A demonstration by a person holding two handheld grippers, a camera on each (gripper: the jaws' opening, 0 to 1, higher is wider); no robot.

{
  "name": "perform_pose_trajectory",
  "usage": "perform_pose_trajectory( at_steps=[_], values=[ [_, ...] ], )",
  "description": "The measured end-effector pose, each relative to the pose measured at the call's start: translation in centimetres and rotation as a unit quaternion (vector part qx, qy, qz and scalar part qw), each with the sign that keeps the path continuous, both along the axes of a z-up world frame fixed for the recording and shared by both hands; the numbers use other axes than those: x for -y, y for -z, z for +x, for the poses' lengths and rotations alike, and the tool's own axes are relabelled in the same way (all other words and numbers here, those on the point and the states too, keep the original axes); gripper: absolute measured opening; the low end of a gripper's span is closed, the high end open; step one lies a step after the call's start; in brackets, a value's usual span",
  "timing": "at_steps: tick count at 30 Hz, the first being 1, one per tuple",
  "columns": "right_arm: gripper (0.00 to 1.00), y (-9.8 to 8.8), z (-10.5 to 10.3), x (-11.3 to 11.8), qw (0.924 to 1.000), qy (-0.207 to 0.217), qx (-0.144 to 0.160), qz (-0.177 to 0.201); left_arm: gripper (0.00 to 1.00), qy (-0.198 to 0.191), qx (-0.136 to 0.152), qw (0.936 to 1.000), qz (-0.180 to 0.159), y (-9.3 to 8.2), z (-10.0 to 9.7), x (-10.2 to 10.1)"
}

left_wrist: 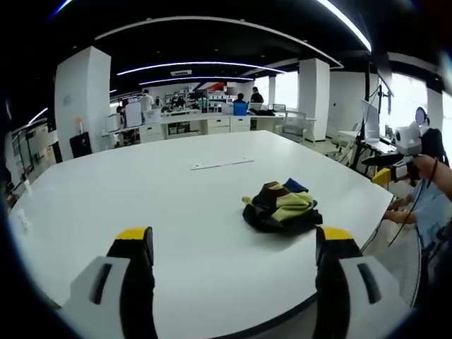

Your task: Fold the garment on the visible template until the final outline fits inside the template.

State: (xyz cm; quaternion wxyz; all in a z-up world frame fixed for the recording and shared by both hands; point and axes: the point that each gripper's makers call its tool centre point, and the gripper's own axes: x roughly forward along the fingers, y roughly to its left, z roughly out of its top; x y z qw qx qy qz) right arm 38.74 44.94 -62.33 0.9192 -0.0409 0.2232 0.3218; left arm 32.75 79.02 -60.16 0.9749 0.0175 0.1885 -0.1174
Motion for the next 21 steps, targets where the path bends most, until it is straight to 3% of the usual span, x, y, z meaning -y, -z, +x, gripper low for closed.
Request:
perform_pose_trajectory(
  at_steps=[13,21],
  values=[
    [0.93,0.8,1.2,-1.1,0.9999,-0.013,-0.003,0.002,0.85,0.037,-0.005,0.9992,-0.015,0.9,1.8,1.8],
    [0.72,1.6,2.6,-2.8,0.9995,-0.029,0.002,0.01,0.73,0.063,-0.008,0.9979,-0.014,2.4,3.8,3.5]
  ],
)
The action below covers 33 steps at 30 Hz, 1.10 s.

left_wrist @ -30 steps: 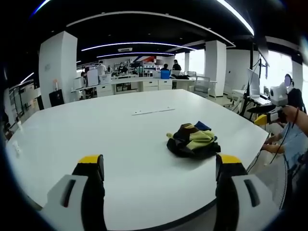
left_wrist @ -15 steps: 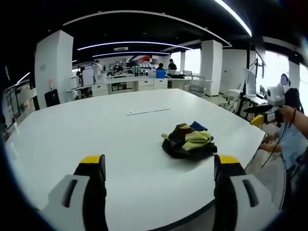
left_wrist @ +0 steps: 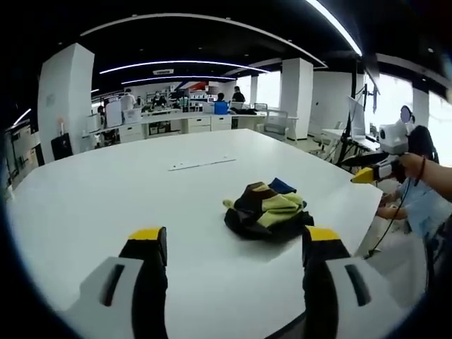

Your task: Fold the garment on the visible template until the final outline fits inside the template.

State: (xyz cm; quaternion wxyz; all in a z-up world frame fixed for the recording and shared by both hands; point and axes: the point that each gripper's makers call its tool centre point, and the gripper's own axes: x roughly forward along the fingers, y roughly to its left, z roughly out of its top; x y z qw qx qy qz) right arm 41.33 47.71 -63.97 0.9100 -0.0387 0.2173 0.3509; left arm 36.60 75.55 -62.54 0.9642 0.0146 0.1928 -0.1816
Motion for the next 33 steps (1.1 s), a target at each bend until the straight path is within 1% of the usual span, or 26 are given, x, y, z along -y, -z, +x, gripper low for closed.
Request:
perform_pose_trajectory(
  at_steps=[2,4,6,8,11,13,16,19,22,24,27,33],
  values=[
    [0.68,0.4,0.4,-0.5,1.0,-0.006,-0.002,-0.001,0.69,0.004,0.002,1.0,-0.003,0.4,0.6,0.4],
    [0.66,0.8,0.5,-1.4,0.9995,-0.031,0.004,-0.004,0.64,0.011,0.007,0.9999,-0.005,0.7,1.2,0.9],
    [0.63,1.4,0.7,-2.1,0.9993,-0.037,-0.004,-0.004,0.6,0.014,0.012,0.9998,-0.003,0.9,1.9,1.3],
    [0.6,1.9,0.9,-2.6,0.9989,-0.045,-0.007,-0.005,0.58,0.016,0.018,0.9997,-0.003,1.0,2.5,1.8],
    [0.57,2.6,1.4,-3.1,0.9988,-0.048,-0.009,-0.005,0.56,0.02,0.022,0.9994,-0.017,1.2,3.3,2.5],
    [0.56,2.8,1.9,-3.4,0.9989,-0.046,-0.006,-0.003,0.55,0.028,0.018,0.9994,-0.012,1.6,3.7,2.9],
    [0.49,3.0,2.5,-3.8,0.9988,-0.048,-0.007,0.005,0.54,0.038,0.01,0.9992,0.001,2.4,4.1,3.4],
    [0.42,3.3,3.1,-4.4,0.9987,-0.051,-0.005,0.004,0.51,0.041,0.007,0.9991,-0.005,2.9,4.7,3.8],
    [0.39,3.6,3.8,-4.8,0.9988,-0.048,-0.007,0.006,0.47,0.043,0.004,0.9991,-0.006,3.8,5.7,4.3],
    [0.35,3.8,4.3,-5.2,0.9987,-0.049,-0.006,0.009,0.45,0.045,-0.001,0.999,-0.003,4.4,6.2,4.6],
    [0.27,4.2,4.8,-5.9,0.9983,-0.056,-0.011,0.008,0.43,0.046,-0.006,0.9989,-0.002,4.9,7.0,4.8],
    [0.22,4.7,6.1,-7.2,0.9975,-0.069,-0.013,0.006,0.39,0.055,-0.012,0.9984,0.003,5.8,8.4,5.3]
  ],
)
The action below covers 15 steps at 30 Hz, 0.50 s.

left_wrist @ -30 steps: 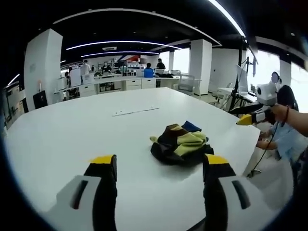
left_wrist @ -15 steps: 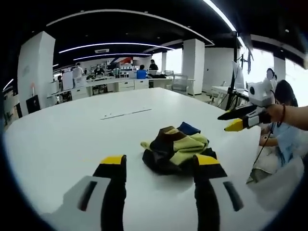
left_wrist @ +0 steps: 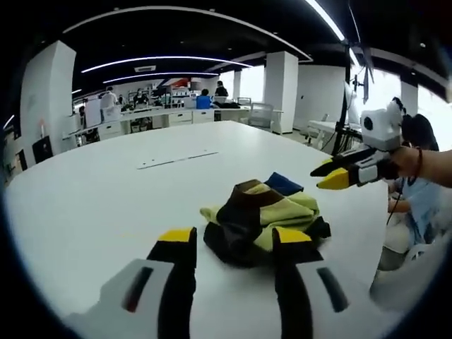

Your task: Fold the garment on the visible template until the final outline fits inside the template.

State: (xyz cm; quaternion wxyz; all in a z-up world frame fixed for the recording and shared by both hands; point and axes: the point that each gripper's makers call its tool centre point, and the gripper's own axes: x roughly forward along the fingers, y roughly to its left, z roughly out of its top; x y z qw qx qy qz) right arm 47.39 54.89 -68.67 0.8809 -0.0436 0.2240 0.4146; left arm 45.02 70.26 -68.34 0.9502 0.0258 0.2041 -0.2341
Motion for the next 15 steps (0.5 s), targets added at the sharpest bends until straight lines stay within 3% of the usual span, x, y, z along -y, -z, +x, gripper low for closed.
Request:
perform_pose_trajectory(
  at_steps=[9,15],
  values=[
    [0.14,1.0,0.8,-1.5,0.9996,-0.022,-0.003,-0.017,0.32,0.012,-0.02,0.9997,0.003,1.9,0.4,0.6],
    [0.1,2.3,1.1,-1.8,0.9982,-0.033,-0.004,-0.051,0.26,0.013,-0.034,0.9993,0.007,3.2,0.4,0.5]
  ],
)
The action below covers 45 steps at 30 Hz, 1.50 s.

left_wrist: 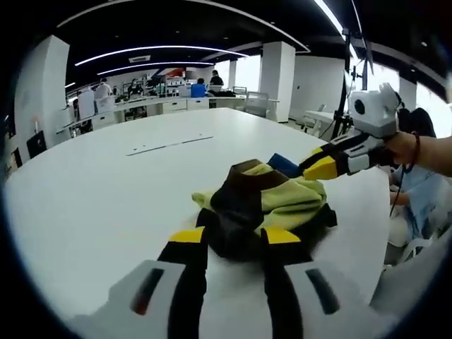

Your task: Fold the garment on the visible template until the final outline fits inside the template.

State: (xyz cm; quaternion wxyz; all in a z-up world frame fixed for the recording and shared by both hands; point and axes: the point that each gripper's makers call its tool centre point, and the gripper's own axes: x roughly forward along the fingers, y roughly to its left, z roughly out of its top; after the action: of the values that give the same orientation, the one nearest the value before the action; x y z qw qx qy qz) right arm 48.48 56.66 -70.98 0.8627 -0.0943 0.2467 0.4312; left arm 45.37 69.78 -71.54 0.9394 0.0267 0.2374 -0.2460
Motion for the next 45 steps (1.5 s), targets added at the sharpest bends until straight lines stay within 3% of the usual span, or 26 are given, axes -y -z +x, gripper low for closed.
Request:
perform_pose_trajectory(
  at_steps=[9,13,19,28,31,38,45],
  values=[
    [0.02,0.8,0.2,0.3,0.9995,-0.005,0.007,-0.03,0.17,0.001,-0.014,0.9999,-0.006,1.0,-0.1,0.4],
    [0.0,0.7,0.1,0.1,0.999,-0.009,0.014,-0.041,0.08,0.003,-0.016,0.9998,-0.014,1.0,-0.1,0.7],
    [0.0,0.8,-0.2,-0.1,0.9984,-0.014,0.021,-0.051,0.0,0.006,-0.021,0.9998,-0.003,1.4,-0.1,0.7],
    [0.0,0.0,-0.2,0.1,0.9978,-0.014,0.034,-0.055,0.0,0.014,-0.023,0.9996,-0.002,1.1,-0.4,0.7],
    [0.0,-0.6,0.1,0.3,0.9979,-0.009,0.039,-0.052,0.0,0.016,-0.021,0.9996,0.006,0.5,-0.6,0.5],
    [0.0,-2.8,0.8,0.9,0.9966,-0.005,0.062,-0.053,0.0,0.009,0.013,0.9997,0.018,-2.9,-0.2,-1.2],
    [0.0,-4.8,1.8,1.5,0.9952,0.003,0.081,-0.055,0.0,0.0,0.028,0.9991,0.032,-4.7,-0.1,-2.4]
  ],
)
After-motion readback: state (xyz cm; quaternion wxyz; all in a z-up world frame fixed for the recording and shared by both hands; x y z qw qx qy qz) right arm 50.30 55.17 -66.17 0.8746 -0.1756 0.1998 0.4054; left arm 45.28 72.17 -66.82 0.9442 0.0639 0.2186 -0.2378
